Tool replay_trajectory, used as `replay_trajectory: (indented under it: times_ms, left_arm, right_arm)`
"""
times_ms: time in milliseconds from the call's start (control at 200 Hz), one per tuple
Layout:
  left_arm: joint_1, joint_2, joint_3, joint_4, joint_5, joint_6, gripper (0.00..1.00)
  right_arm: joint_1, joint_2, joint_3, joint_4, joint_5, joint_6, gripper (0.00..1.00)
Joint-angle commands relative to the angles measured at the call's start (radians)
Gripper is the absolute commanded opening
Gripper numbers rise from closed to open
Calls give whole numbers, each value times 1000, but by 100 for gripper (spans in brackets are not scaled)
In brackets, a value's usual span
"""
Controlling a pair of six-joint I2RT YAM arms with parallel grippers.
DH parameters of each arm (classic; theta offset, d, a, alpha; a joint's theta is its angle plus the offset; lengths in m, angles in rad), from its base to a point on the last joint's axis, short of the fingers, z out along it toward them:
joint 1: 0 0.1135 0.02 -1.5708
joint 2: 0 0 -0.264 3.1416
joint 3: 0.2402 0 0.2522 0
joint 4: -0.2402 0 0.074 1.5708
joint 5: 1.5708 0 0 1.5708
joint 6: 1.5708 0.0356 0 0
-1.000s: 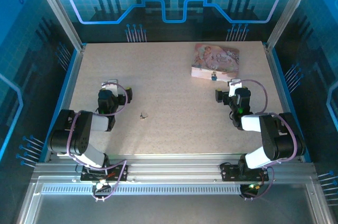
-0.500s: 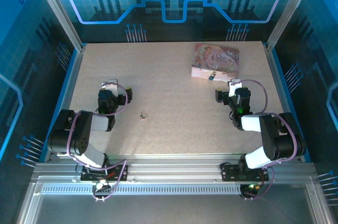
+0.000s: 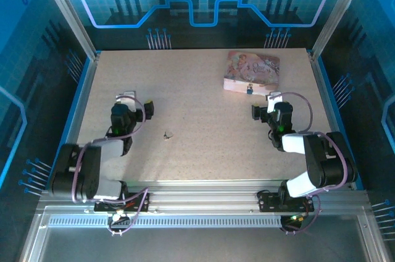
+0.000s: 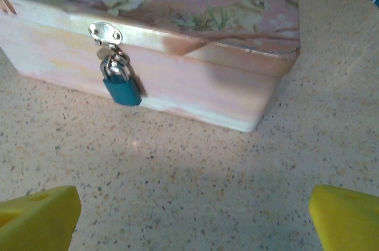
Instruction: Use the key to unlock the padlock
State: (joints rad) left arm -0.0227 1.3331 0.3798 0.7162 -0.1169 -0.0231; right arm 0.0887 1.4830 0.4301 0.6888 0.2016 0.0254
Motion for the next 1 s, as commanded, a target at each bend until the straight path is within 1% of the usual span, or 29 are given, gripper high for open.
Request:
replay_trajectory:
  times_ms: [0,60,115,165,240,310,375,415,470,515,600,670,730,770,840,945,995]
  left_arm:
    - [-1,-116,82,-284,41,-81,95]
    - [-4,-159,113,-382,81,-118,91]
    - [-8,-195,150,-498,87,-175,88]
    - [-10,-222,183,-593,112,-212,87]
    - [-12,-247,241,-758,115,-289,86]
    - [-15,-251,293,-888,162,-329,84]
    - [-16,-241,330,-981,231,-361,75]
    - [-17,-229,346,-1030,278,-384,71]
    - [-19,-213,358,-1087,323,-424,67]
    - [-26,-207,351,-1116,341,-462,65]
    - [-54,-214,328,-1158,331,-522,61]
    - [-77,-228,295,-1165,318,-553,57]
    - [-90,-239,262,-1163,309,-581,52]
    - [-94,-243,242,-1159,306,-595,48]
    - [-101,-240,215,-1144,317,-612,40]
    - [-127,-221,194,-1103,342,-597,35]
    - [-147,-198,199,-1099,333,-585,34]
  right_arm:
    - [-5,-87,118,-224,24,13,100]
    - [-6,-131,179,-352,35,40,100]
    - [-6,-171,220,-439,32,72,100]
    - [-6,-204,255,-518,25,104,100]
    - [-6,-240,310,-633,22,167,100]
    - [-4,-254,362,-739,3,234,99]
    - [11,-249,407,-819,-48,269,95]
    - [31,-241,428,-853,-75,287,93]
    - [82,-226,444,-880,-104,298,91]
    - [143,-208,466,-897,-113,299,91]
    - [280,-162,500,-927,-98,283,91]
    - [384,-111,520,-936,-89,266,88]
    - [455,-66,524,-925,-79,258,87]
    - [489,-39,521,-912,-80,268,85]
    - [532,-3,517,-883,-118,291,83]
    - [597,33,522,-857,-143,307,80]
    - [624,48,532,-859,-144,310,77]
